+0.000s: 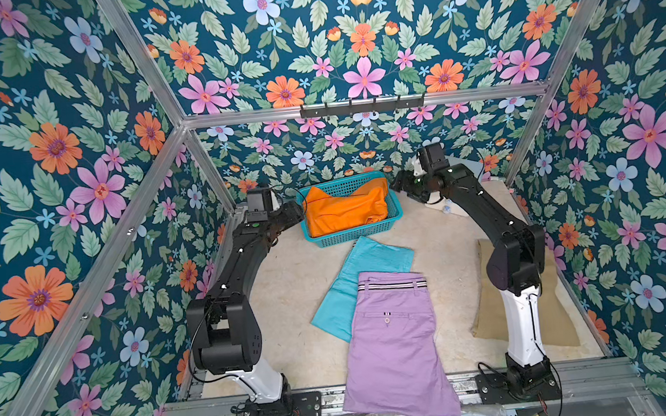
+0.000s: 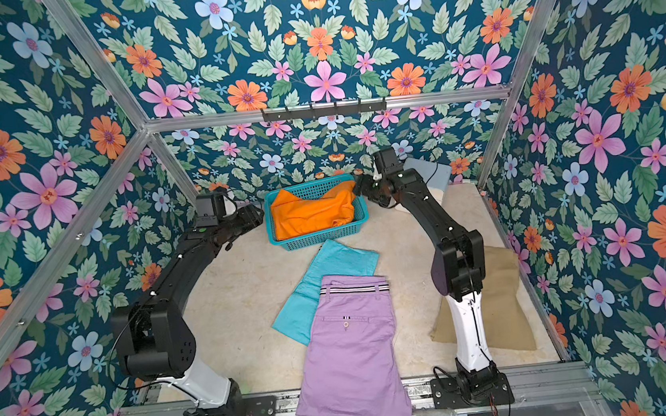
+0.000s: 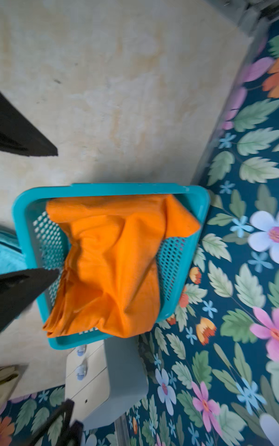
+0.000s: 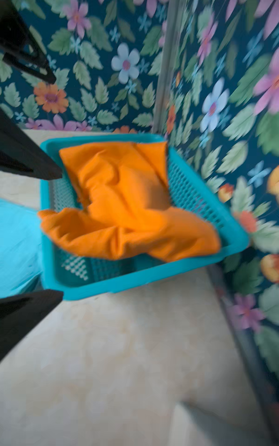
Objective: Put the folded long pants in the basket
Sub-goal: Place the long pant in the basket, then adjust the long pant at the center of the board.
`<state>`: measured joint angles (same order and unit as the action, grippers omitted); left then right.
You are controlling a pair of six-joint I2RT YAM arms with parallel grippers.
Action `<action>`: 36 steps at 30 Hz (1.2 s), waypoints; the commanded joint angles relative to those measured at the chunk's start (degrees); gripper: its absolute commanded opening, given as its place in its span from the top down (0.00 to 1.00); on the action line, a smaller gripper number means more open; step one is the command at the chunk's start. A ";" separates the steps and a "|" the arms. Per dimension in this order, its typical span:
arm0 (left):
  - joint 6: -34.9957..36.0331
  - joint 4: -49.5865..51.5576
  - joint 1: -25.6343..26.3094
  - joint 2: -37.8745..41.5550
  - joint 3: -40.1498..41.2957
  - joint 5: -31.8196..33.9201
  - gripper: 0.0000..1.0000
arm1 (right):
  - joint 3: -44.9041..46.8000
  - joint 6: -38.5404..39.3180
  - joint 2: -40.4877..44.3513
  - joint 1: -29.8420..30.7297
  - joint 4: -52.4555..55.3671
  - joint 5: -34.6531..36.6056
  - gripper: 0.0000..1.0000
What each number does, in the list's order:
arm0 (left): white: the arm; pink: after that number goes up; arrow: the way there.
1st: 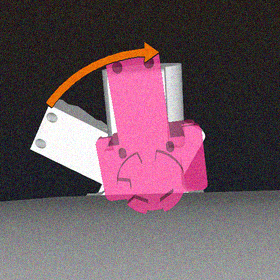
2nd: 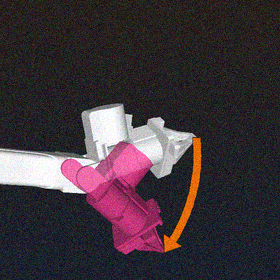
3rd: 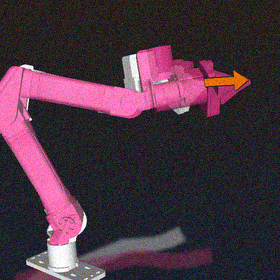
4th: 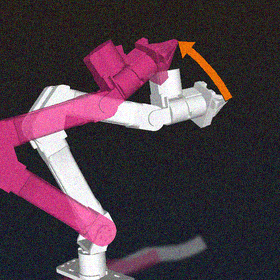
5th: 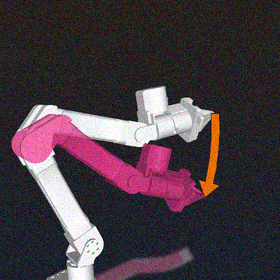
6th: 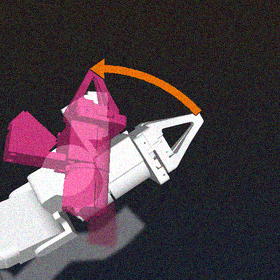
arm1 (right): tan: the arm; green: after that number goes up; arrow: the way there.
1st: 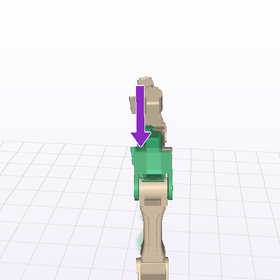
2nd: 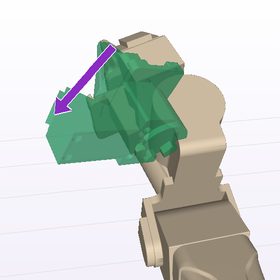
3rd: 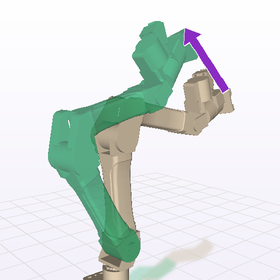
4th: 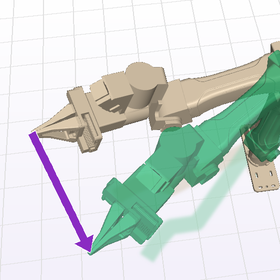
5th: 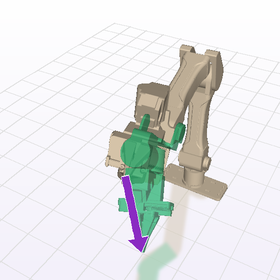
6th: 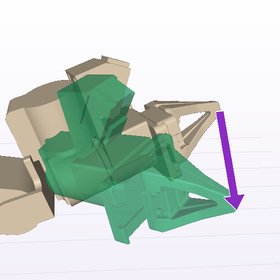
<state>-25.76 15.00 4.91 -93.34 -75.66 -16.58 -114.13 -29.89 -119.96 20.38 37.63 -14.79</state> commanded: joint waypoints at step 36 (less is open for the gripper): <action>-10.40 -16.86 12.77 -1.25 42.70 6.58 0.73 | 62.50 -5.20 20.29 -6.00 -11.37 10.42 0.76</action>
<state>-36.03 -19.22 19.86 -95.57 -34.46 -24.88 -51.96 -38.11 -99.22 16.67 16.64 -22.90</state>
